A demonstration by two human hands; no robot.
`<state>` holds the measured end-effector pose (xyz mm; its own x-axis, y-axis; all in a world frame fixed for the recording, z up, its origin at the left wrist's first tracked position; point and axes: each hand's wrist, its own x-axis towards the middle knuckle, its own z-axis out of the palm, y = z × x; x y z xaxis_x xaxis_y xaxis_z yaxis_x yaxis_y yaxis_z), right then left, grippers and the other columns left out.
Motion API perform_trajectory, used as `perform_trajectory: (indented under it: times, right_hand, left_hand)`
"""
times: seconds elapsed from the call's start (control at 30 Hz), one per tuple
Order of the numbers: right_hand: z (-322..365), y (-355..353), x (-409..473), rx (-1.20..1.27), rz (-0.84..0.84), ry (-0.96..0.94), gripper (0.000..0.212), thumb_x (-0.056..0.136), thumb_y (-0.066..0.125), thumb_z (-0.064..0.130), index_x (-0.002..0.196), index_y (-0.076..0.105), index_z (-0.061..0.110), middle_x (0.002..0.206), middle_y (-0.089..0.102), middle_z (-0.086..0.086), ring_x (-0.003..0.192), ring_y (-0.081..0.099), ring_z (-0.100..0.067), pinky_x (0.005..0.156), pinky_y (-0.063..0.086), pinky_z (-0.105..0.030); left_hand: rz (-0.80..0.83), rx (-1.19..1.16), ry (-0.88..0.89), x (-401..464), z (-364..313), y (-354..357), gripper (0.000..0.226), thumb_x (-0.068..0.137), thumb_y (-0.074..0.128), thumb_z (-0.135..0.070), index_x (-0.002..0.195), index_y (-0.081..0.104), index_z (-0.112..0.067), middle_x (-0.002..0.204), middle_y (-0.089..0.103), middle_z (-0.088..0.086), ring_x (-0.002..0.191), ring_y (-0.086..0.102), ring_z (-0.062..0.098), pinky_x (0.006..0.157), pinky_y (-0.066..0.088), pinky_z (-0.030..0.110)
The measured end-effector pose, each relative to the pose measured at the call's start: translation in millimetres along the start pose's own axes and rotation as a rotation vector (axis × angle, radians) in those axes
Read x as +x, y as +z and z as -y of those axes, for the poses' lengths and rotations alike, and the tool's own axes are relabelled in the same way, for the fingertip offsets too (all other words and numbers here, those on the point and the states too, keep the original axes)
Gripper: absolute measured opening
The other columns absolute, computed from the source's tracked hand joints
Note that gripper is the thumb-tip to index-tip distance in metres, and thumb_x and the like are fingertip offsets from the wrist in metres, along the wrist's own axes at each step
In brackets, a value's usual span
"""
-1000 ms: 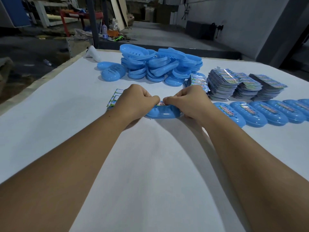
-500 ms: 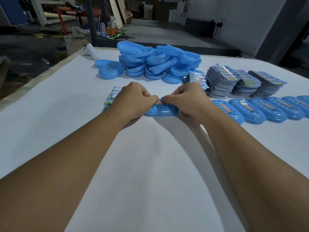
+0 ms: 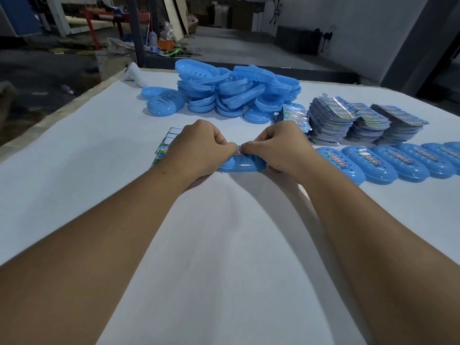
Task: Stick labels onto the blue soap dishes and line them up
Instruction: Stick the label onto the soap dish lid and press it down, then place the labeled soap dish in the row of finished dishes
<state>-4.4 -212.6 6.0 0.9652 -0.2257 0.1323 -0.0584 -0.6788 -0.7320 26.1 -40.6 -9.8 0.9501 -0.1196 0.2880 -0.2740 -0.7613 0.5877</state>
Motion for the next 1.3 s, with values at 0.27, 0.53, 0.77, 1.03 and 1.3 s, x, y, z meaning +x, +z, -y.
perform_trajectory:
  times: [0.27, 0.53, 0.77, 1.03, 1.3]
  right_hand:
    - [4, -1, -6, -0.137, -0.049, -0.065, 0.029, 0.074, 0.081, 0.042, 0.061, 0.070, 0.019, 0.044, 0.057, 0.010, 0.048, 0.051, -0.007, 0.057, 0.049, -0.028]
    - [7, -6, -9, -0.341, -0.096, -0.109, 0.049, 0.076, 0.076, 0.055, 0.093, 0.075, 0.009, 0.063, 0.072, -0.002, 0.058, 0.064, -0.016, 0.071, 0.059, -0.038]
    - [-5, -7, 0, -0.145, 0.017, -0.026, 0.057, 0.075, 0.079, 0.063, 0.118, 0.062, 0.029, 0.094, 0.055, 0.015, 0.089, 0.057, -0.012, 0.068, 0.040, -0.029]
    - [-1, -9, -5, -0.011, 0.104, -0.221, 0.048, 0.087, 0.075, 0.038, 0.133, 0.063, 0.029, 0.125, 0.065, 0.010, 0.113, 0.060, -0.009, 0.097, 0.047, -0.028]
    - [9, 8, -20, -0.223, 0.237, -0.352, 0.067, 0.074, 0.075, 0.047, 0.138, 0.055, 0.043, 0.124, 0.059, 0.015, 0.102, 0.061, 0.000, 0.086, 0.047, -0.016]
  left_hand:
    - [-0.054, 0.126, 0.053, 1, 0, 2, 0.027, 0.075, 0.068, -0.054, 0.065, 0.062, -0.029, 0.064, 0.060, -0.015, 0.067, 0.054, 0.001, 0.059, 0.038, 0.028]
    - [-0.096, 0.249, 0.107, 0, -1, 4, 0.035, 0.079, 0.066, -0.060, 0.068, 0.051, -0.031, 0.066, 0.051, -0.015, 0.068, 0.054, 0.011, 0.064, 0.043, 0.031]
    - [-0.135, 0.197, 0.024, 0, 2, -3, 0.034, 0.091, 0.056, -0.056, 0.078, 0.052, -0.026, 0.074, 0.057, -0.011, 0.080, 0.059, 0.020, 0.064, 0.040, 0.032]
    - [-0.207, 0.127, -0.008, -2, 2, -11, 0.032, 0.101, 0.043, -0.051, 0.092, 0.056, -0.023, 0.079, 0.063, -0.003, 0.074, 0.057, 0.021, 0.063, 0.040, 0.033]
    - [-0.209, 0.107, 0.022, -3, 1, -11, 0.027, 0.099, 0.048, -0.052, 0.094, 0.055, -0.027, 0.079, 0.060, -0.005, 0.074, 0.057, 0.017, 0.061, 0.037, 0.030]
